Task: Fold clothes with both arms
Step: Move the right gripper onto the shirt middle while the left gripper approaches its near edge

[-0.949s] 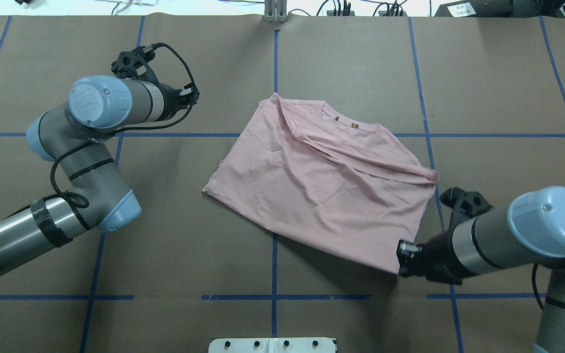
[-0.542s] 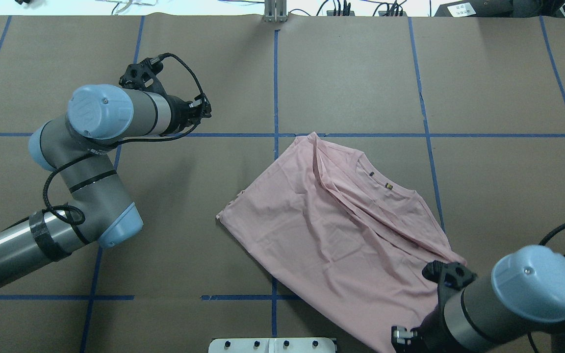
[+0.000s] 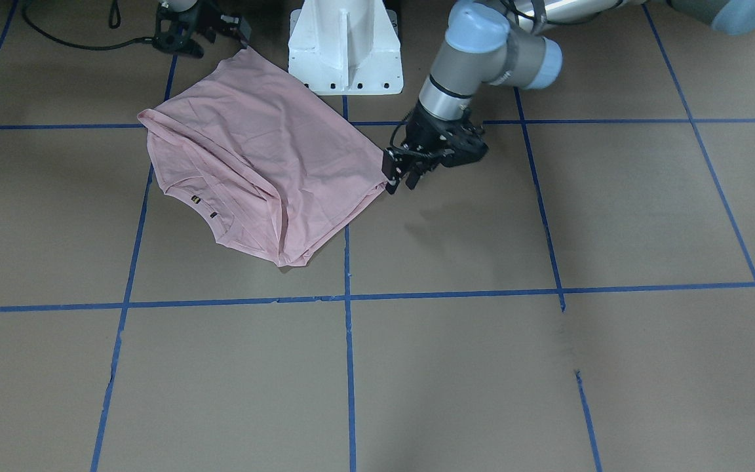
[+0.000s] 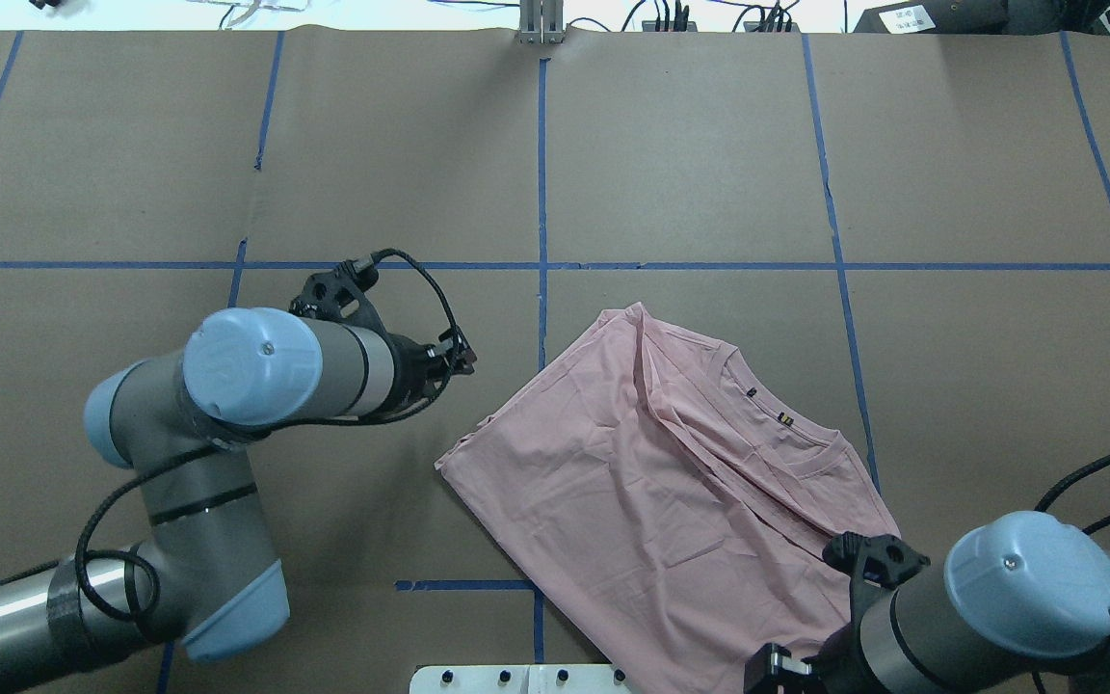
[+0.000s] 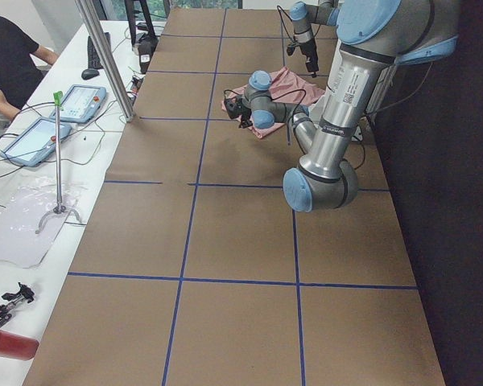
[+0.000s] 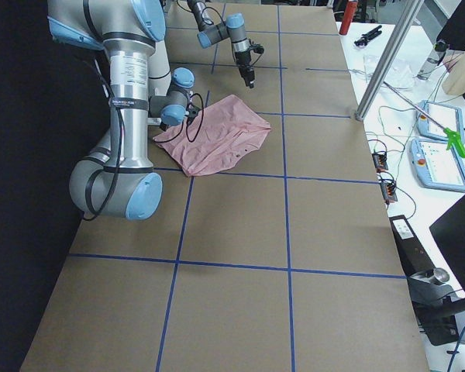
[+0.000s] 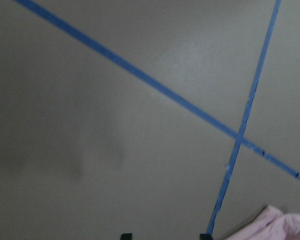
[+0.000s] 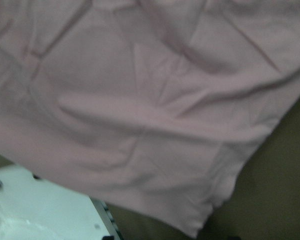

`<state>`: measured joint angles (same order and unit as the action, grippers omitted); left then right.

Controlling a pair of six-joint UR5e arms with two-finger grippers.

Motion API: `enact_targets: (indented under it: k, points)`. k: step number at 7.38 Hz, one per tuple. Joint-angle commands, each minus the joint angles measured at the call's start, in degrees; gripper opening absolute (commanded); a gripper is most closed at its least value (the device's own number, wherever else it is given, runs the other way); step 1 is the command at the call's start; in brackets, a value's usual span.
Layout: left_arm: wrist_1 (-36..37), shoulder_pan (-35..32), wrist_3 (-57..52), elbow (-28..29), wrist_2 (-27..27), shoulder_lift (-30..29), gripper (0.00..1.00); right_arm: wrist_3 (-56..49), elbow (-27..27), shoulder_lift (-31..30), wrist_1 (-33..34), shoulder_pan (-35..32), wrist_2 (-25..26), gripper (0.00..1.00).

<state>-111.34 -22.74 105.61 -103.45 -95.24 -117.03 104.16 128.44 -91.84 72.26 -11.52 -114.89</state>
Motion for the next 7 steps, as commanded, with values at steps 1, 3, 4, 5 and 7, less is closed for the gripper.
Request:
enact_targets:
  k: [1,3,4,5,7]
  points:
    - [9.47,7.08,1.27,-2.11,3.65,-0.22,0.55,-0.27,-5.28,4.72,-0.02,-8.05,8.70,1.00]
    - [9.56,7.27,1.09,-0.26,3.75,-0.30,0.55,-0.45,-5.83,6.23,-0.37,-11.76,9.07,1.00]
    - [9.56,7.01,0.92,-0.08,3.75,-0.31,0.54,-0.54,-5.75,6.32,-0.72,-12.90,8.99,1.00]
    - [9.56,6.83,0.74,-0.08,3.83,-0.31,0.53,-0.62,-5.75,6.32,-0.81,-13.79,8.98,1.00]
    - [9.56,6.57,0.74,0.36,3.92,-0.48,0.39,-0.71,-5.84,6.94,-0.81,-14.32,9.07,1.00]
